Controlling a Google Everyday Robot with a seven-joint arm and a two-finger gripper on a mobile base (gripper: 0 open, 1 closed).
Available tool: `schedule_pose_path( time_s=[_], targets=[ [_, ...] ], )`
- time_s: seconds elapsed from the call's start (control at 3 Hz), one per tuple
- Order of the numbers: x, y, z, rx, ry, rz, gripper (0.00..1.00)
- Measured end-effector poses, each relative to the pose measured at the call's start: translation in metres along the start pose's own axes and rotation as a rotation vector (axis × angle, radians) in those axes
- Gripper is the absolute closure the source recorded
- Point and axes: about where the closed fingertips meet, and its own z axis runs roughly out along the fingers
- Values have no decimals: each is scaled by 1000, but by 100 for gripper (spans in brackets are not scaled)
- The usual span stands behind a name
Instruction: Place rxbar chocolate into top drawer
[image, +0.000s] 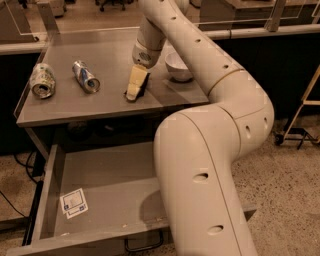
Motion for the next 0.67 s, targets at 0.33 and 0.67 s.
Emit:
schedule_pose_path(
  time_s=[0.33, 0.67],
  targets=[
    [0, 0, 0, 0, 0, 0, 0],
    [0, 0, 0, 0, 0, 0, 15]
  ],
)
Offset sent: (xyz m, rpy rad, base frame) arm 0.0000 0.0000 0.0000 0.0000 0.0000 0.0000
